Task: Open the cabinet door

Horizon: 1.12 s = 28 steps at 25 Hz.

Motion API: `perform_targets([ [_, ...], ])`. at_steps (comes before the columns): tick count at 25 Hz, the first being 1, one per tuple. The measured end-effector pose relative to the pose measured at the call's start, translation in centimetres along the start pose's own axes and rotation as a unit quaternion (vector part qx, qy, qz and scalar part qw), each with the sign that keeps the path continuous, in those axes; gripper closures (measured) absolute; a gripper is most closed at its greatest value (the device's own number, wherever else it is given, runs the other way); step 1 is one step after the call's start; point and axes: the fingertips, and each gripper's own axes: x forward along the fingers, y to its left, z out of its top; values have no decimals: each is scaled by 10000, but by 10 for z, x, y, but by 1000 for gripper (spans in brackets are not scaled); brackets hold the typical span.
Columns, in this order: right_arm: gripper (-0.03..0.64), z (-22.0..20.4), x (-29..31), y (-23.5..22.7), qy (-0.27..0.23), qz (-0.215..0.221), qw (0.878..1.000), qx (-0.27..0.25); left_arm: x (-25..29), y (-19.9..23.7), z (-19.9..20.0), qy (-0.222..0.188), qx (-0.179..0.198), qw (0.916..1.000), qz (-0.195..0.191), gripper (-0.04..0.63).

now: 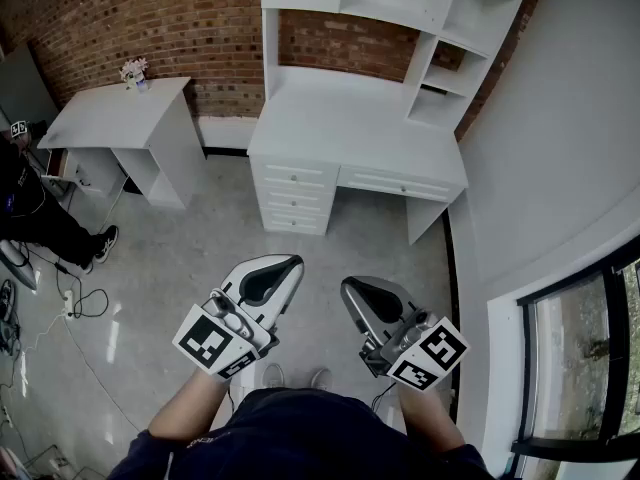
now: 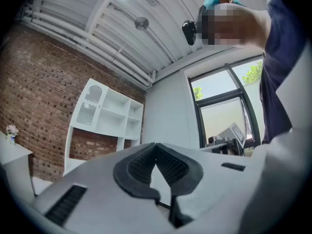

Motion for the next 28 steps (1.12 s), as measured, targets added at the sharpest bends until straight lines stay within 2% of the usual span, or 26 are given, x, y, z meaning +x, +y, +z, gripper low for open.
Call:
perform_targets([
  [13, 590, -2, -21, -9, -27, 179, 9996, 232, 13, -18, -8, 52, -1, 9999, 89, 588],
  [22, 590, -5, -67, -21, 47, 366, 9988, 325, 34, -55, -18, 40, 13, 9996, 279, 588],
  [28, 591, -2, -87, -34, -11, 401, 9986, 354, 44, -66, -21, 51, 62, 9992, 404, 588],
])
